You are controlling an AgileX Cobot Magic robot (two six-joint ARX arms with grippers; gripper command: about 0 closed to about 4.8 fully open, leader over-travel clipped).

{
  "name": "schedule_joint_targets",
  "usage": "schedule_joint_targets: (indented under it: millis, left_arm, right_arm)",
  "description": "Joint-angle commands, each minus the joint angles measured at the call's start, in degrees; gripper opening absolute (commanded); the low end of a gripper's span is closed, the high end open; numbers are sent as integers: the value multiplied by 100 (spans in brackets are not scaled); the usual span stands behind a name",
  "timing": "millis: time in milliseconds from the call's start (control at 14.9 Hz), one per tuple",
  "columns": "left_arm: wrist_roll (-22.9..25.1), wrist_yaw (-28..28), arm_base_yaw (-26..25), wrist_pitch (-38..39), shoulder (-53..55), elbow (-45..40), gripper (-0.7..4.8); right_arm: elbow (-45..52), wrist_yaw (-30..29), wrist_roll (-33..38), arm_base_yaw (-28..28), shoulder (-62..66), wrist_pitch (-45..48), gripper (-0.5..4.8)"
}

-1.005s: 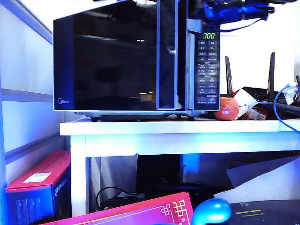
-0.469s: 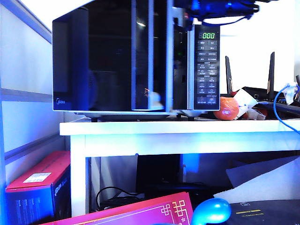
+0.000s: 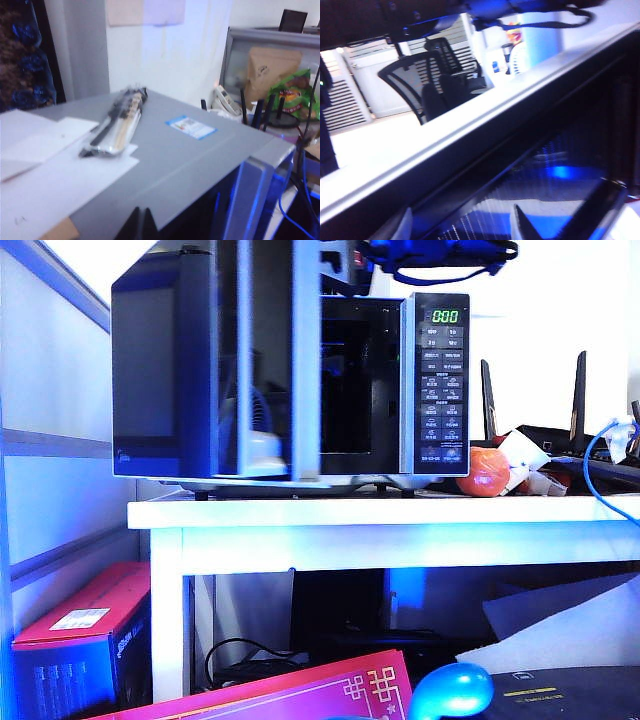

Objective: Open the microwave door, place the orange inside the microwave, then close the microwave door.

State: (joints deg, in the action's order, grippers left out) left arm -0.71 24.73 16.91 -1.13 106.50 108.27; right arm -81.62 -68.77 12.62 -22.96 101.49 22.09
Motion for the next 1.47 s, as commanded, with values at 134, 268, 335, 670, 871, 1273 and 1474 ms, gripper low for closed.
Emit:
schedule_joint_targets:
  millis: [134, 268, 335, 670, 871, 1273, 1474]
  left_arm:
    - [61, 380, 11, 109, -63, 15, -5]
    - [339, 402, 11, 240, -92, 15, -5]
    - [372, 400, 11, 264, -92, 13, -5]
    - [1014, 619, 11, 981, -83, 2, -5]
    - [1460, 619, 11, 1829, -72, -2, -5]
    - [1838, 619, 11, 2400, -55, -44, -5]
    - [1943, 623, 11, 2544, -57, -44, -5]
  right_arm:
    - [-74, -50, 157, -326, -44, 223, 260]
    - [-76, -87, 243, -459, -44, 221, 260]
    - [-76, -85, 251, -546, -44, 221, 260]
    - [-81, -323, 402, -826, -70, 289, 260]
    - [-81, -474, 415, -782, -286, 319, 260]
    - [-81, -503, 457, -98, -474, 304, 260]
    - [-81, -422, 455, 763, -474, 308, 259]
